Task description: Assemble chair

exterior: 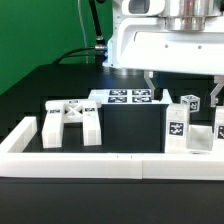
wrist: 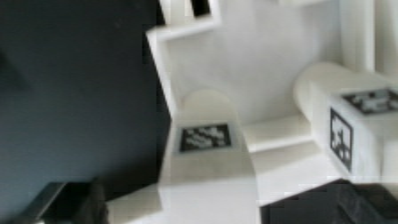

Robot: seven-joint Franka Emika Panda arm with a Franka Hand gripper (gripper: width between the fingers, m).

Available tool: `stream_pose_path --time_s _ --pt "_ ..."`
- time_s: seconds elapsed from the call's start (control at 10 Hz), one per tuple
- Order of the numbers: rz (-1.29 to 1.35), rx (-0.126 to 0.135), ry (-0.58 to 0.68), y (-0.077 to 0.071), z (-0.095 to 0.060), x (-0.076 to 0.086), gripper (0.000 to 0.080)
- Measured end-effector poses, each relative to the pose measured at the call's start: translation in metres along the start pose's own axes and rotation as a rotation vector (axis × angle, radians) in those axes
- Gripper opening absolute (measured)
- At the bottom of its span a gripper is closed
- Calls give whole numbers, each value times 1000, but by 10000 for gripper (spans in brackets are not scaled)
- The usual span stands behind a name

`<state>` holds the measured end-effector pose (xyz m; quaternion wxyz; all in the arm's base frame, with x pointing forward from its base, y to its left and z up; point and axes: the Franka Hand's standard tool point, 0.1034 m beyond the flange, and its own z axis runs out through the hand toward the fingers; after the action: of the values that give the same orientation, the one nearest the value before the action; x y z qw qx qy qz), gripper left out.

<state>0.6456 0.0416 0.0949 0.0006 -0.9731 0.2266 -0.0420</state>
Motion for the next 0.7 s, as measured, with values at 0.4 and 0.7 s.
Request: stream_pose_path --time_s 0.4,0.7 --pt "1 -2 -3 1 2 -1 648" --pt "-53 1 9 12 6 -13 648"
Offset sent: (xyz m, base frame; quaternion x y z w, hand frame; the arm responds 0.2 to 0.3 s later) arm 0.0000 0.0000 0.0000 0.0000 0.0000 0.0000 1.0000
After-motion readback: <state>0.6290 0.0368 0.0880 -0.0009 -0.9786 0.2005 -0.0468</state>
